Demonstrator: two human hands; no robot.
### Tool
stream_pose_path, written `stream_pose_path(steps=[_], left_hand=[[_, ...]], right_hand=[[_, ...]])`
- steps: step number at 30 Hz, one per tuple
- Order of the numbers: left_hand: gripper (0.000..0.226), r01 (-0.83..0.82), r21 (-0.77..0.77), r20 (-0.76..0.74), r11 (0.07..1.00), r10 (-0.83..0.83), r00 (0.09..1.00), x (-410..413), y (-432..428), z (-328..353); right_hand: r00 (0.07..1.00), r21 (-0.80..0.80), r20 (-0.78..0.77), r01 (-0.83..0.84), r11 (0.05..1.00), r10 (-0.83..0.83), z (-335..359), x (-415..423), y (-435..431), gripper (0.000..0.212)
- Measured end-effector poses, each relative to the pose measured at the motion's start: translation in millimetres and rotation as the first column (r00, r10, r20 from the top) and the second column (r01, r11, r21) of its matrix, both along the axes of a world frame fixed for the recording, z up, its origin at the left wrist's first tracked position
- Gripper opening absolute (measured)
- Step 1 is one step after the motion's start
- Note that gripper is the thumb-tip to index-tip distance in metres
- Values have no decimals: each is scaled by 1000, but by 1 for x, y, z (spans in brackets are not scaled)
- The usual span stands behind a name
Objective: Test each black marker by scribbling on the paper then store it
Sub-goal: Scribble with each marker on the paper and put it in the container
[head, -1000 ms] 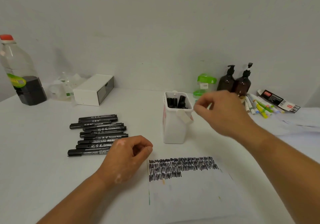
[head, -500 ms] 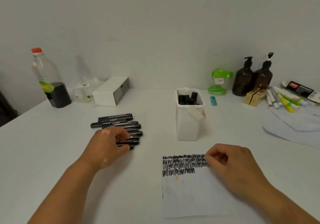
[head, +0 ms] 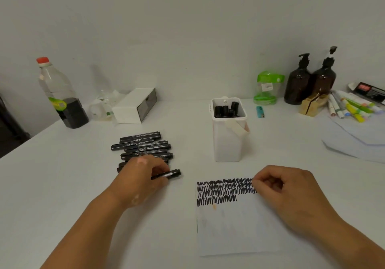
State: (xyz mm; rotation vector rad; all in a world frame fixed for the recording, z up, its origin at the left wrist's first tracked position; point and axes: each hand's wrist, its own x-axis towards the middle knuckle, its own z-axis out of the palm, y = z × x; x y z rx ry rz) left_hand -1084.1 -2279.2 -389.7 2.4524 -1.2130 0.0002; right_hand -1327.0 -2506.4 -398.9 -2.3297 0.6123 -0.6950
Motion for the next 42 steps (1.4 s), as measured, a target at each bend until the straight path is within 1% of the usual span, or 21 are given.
stream_pose_path(steps=[4, 6, 8, 11, 12, 13, 15, 16, 18, 20, 22, 25, 28, 29, 32, 34, 37, 42], left_hand=[[16, 195, -208, -33, 958, -206, 978, -31, -18, 5], [16, 280, -249, -5, 927, -290, 957, -46, -26, 7], [16, 337, -271, 34, 902, -341, 939, -59, -32, 7], [19, 394, -320, 55, 862, -398, 916, -74, -40, 6], [20, 409, -336, 57, 848, -415, 908, -78, -42, 4], [21, 421, -349, 59, 837, -429, 901, -80, -44, 3], [24, 431, -359, 70, 828, -437, 897, -84, -46, 1], [28, 424, -354, 74, 834, -427, 901, -84, -47, 0], [37, 388, -330, 58, 861, -392, 918, -82, -46, -3], [39, 344, -293, 36, 892, -350, 936, -78, -44, -7], [34, 333, -236, 31, 913, -336, 941, -75, -44, -10], [21, 380, -176, 26, 908, -381, 924, -79, -47, -12], [18, 386, -149, 6, 910, -390, 921, -85, -49, -13], [20, 382, -145, 5, 912, -386, 922, -86, -49, -13], [29, 380, -159, 7, 911, -384, 923, -91, -50, -12], [36, 386, -175, 27, 906, -387, 922, -95, -52, -12], [40, 393, -197, 45, 898, -392, 919, -98, -53, -12], [37, 412, -221, 67, 884, -407, 911, -106, -56, -11]], right_hand=[[999, 11, -3, -40, 999, 40, 3, 1, 5, 15], [996, 42, -3, -84, 996, 84, 4, 1, 9, 10], [990, 99, 3, -139, 985, 139, 6, 2, 12, 4], [975, 185, 42, -224, 957, 220, 7, 4, 19, 27], [972, 203, 56, -235, 951, 229, 7, 4, 21, 30], [970, 218, 69, -245, 945, 235, 6, 5, 23, 27], [969, 250, 91, -246, 937, 230, 6, 7, 25, 13], [970, 267, 102, -240, 933, 221, 6, 7, 24, 11], [975, 304, 121, -215, 928, 186, 7, 6, 21, 15], [980, 327, 143, -180, 928, 140, 9, 4, 17, 19], [981, 335, 159, -157, 929, 108, 10, 3, 13, 21], [979, 368, 177, -163, 915, 103, 10, 2, 11, 24], [966, 459, 221, -224, 860, 133, 11, 3, 13, 19], [960, 502, 248, -245, 829, 134, 12, 4, 14, 15], [950, 582, 278, -284, 762, 141, 12, 4, 16, 16], [948, 590, 268, -303, 748, 172, 11, 4, 18, 17], [943, 604, 265, -325, 728, 202, 10, 5, 20, 15], [926, 628, 275, -376, 681, 257, 4, 6, 24, 22]])
